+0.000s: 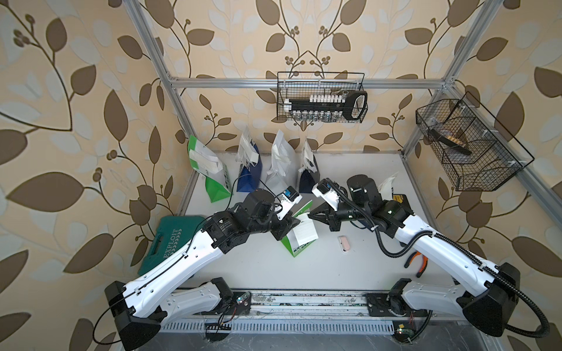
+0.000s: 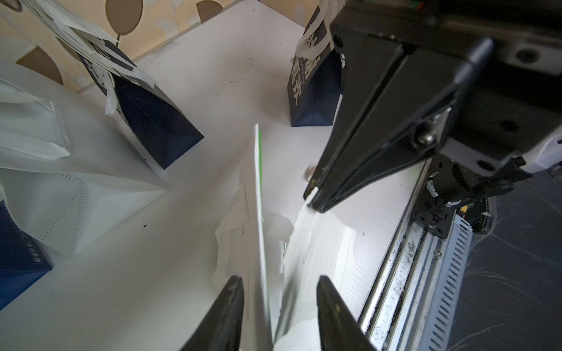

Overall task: Staple the receipts to the bags
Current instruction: Hold the receipt from the takeout bag.

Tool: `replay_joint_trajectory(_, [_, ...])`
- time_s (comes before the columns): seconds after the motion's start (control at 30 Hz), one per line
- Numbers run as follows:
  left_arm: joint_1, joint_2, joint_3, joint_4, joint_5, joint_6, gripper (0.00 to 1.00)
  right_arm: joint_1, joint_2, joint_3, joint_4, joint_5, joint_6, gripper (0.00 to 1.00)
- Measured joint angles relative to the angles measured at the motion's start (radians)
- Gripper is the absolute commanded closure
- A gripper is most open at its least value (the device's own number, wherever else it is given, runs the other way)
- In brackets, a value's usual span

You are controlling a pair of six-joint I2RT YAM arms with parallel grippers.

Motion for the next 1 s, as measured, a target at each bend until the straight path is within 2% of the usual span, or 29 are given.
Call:
replay_joint_trajectory(0.33, [0.0,0.011,0.0,-0.005,-0.025,0.011,0.67,-0.001,0.006,0.003,0.006,0.004,0.0,1.0])
replay_joint_trajectory(0.73, [0.0,0.012,0.0,-0.004,-0.04,0.014,0.79,-0.001,0.017,0.003,0.02,0.023,0.001,1.0])
replay_joint_trajectory(0.87, [0.0,0.016,0.0,-0.004,-0.04,0.015,0.86,-0.001,0.017,0.003,0.03,0.037,0.002,1.0])
replay_joint_trajectory(1.0, [0.0,0.019,0.0,-0.004,-0.04,0.017,0.97,-0.001,0.019,0.005,0.032,0.048,0.002,1.0])
